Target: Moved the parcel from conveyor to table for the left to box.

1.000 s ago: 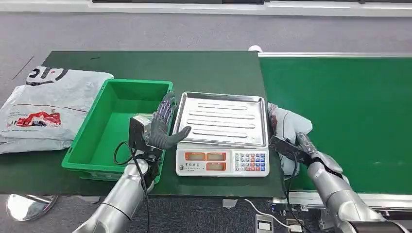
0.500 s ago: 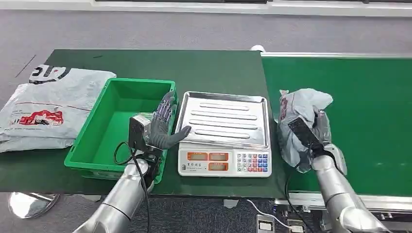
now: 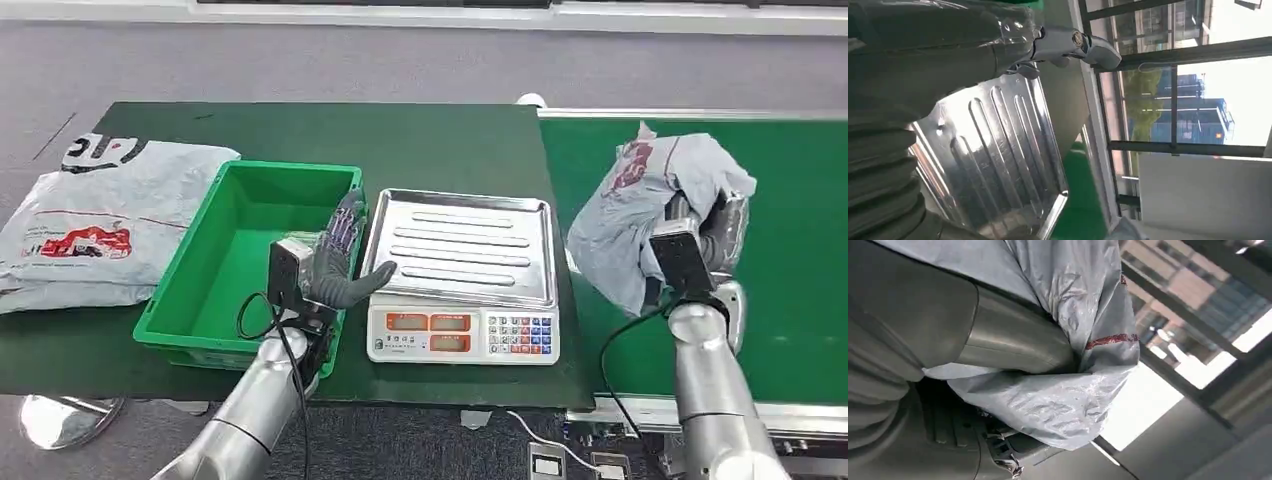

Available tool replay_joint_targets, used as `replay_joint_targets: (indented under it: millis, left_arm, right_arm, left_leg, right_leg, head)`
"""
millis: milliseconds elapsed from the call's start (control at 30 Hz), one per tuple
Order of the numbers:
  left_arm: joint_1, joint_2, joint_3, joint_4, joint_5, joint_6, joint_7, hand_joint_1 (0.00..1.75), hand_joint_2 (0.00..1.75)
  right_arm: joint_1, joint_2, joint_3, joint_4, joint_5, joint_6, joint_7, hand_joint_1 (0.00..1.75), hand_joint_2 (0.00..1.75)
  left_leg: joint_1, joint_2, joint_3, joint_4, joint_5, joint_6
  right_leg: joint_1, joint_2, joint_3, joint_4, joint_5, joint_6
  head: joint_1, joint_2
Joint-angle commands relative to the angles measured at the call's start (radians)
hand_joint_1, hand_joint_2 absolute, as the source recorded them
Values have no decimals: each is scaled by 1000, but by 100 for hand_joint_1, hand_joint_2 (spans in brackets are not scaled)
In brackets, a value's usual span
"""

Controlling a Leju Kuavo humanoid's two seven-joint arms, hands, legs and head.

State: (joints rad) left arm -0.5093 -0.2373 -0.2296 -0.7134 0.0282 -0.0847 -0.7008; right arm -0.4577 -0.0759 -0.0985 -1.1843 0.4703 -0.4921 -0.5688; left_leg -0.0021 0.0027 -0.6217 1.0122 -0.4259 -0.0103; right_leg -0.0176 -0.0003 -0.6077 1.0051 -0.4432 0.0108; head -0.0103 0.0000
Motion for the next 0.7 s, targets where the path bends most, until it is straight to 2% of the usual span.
replay_joint_targets:
  millis: [33,100,167,267,467,533,567,600,633,667,700]
  left_arm:
    - [-43,0,21,58,-7,-11,3,0,175]
    - [-44,0,18,59,-8,-14,3,0,175]
    - [-48,1,16,59,-5,-19,3,0,175]
    - [-47,2,16,58,-4,-20,3,0,175]
    - [-47,2,16,58,-4,-20,3,0,175]
    - [-45,4,14,52,-1,-21,3,0,175]
    - [-46,7,14,55,2,-21,3,0,175]
    - [-51,8,8,65,1,-35,3,0,175]
    - [-57,5,10,73,3,-36,3,0,175]
    - [-57,-2,9,78,4,-37,3,0,175]
    - [-54,-7,7,78,5,-36,3,0,175]
  right_arm:
    - [-56,55,85,-94,23,27,-2,175,175]
    - [-74,59,111,-67,34,39,-7,175,175]
    - [-152,72,223,55,119,140,57,175,175]
    - [-172,86,235,88,129,133,66,175,175]
    - [-172,86,235,88,129,133,66,175,175]
    - [-223,68,303,200,193,235,153,175,175]
    - [-298,79,358,356,241,369,284,175,175]
    - [-370,107,391,522,244,483,334,175,175]
    - [-390,114,414,591,262,513,357,175,175]
    - [-434,135,462,738,300,532,366,175,175]
    - [-442,156,473,823,287,581,339,175,175]
  left_leg:
    - [1,3,3,0,-1,-1]
    - [1,2,2,0,0,0]
    - [1,3,4,0,-1,0]
    - [1,9,3,0,-1,0]
    - [1,-1,2,0,2,1]
    - [1,-3,1,0,1,1]
    - [1,-4,2,0,1,1]
    - [1,0,2,0,1,2]
    - [1,4,3,0,0,1]
    - [1,4,2,0,1,1]
    - [2,6,3,0,1,1]
  right_leg:
    - [1,3,2,0,0,-1]
    - [1,3,1,0,0,-1]
    - [1,3,3,-1,0,-1]
    - [1,9,2,0,1,-1]
    - [1,-2,3,0,0,-1]
    - [1,-4,3,-1,0,-1]
    - [1,-4,4,-1,0,-1]
    - [1,0,3,-1,1,0]
    - [1,3,4,-2,2,0]
    - [1,3,3,0,2,0]
    - [2,5,4,-2,3,-1]
  head:
    - [0,0]
    - [0,0]
    - [0,0]
    - [0,0]
    - [0,0]
    - [0,0]
    - [0,0]
    - [0,0]
    - [0,0]
    - [0,0]
    - [0,0]
